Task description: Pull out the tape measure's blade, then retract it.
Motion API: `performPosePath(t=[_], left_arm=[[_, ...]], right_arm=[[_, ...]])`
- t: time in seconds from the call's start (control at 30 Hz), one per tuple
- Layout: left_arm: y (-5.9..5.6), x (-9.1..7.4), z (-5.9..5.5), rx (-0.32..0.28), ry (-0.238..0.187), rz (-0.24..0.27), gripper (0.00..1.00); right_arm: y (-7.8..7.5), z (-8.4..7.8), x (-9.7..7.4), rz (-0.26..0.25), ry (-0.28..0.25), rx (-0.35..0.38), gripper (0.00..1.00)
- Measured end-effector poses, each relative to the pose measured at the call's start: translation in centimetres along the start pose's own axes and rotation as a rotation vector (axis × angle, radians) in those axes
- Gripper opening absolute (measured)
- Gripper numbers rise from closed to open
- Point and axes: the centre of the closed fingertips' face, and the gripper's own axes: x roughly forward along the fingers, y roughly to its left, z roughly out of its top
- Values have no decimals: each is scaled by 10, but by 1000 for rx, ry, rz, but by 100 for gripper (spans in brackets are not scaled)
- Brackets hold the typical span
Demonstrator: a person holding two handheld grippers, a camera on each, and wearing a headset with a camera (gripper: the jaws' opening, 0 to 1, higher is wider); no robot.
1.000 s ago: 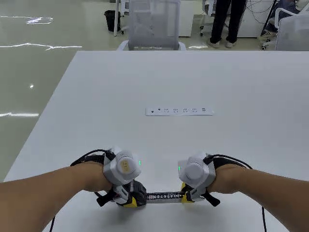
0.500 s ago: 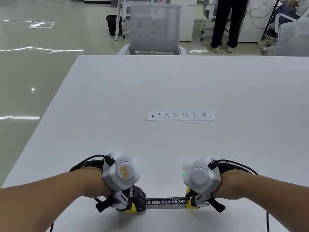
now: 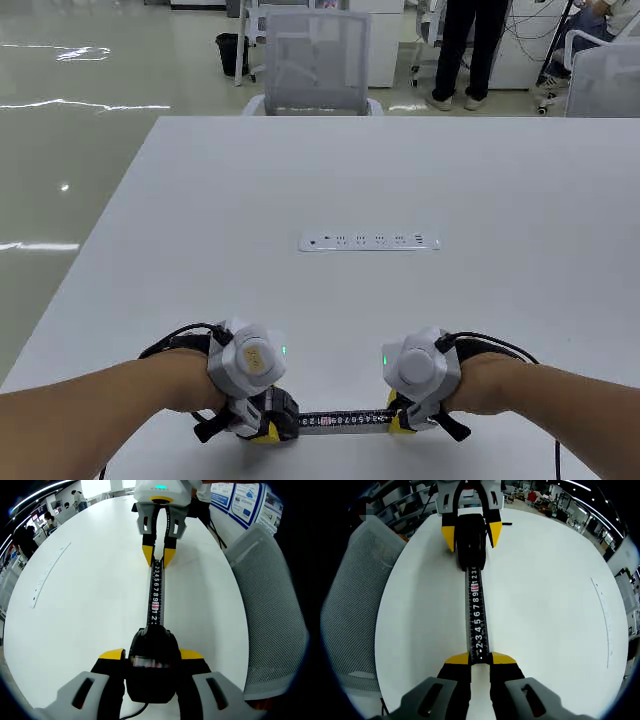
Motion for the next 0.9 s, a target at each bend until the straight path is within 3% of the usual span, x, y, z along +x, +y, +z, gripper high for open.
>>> performPosePath(t=[0.9], left_arm=[[0, 1, 0, -6, 1, -5, 35]], right_arm=[[-1, -14, -5, 2, 15, 1, 12]])
